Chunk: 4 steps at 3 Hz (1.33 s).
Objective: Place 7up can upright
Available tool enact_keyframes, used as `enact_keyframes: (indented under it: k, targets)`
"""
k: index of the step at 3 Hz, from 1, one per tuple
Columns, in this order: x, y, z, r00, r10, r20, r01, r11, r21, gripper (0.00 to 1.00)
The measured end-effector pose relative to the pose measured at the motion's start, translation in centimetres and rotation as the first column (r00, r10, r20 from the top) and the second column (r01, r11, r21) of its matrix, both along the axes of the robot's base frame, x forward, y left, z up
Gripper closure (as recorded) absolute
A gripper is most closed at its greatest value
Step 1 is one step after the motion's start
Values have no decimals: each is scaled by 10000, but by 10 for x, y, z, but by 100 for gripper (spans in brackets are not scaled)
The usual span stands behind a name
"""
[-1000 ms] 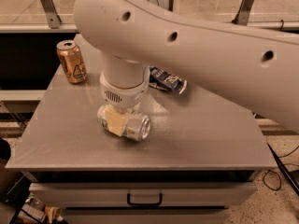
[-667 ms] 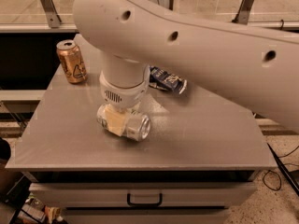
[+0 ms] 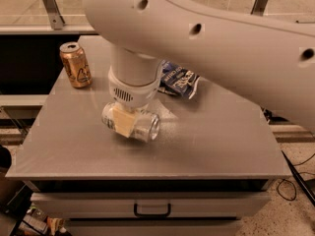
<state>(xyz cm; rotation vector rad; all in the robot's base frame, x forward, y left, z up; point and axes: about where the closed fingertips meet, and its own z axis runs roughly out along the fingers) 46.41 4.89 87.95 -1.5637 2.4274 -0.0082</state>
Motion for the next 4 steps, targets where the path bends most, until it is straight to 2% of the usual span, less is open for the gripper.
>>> enact_keyframes:
  k: [1,2,3,4]
  targets:
    - [7,-4,27,9986,256,458,-276,9986,458,100]
    - [19,-8,51,9938,591,944,-731,9857,1520,100]
    - [27,-6,64,9804,1081,1647,-1556,9376,3111,100]
    - [25,1,70,9607,1207,2499,-2224,8734,4332,100]
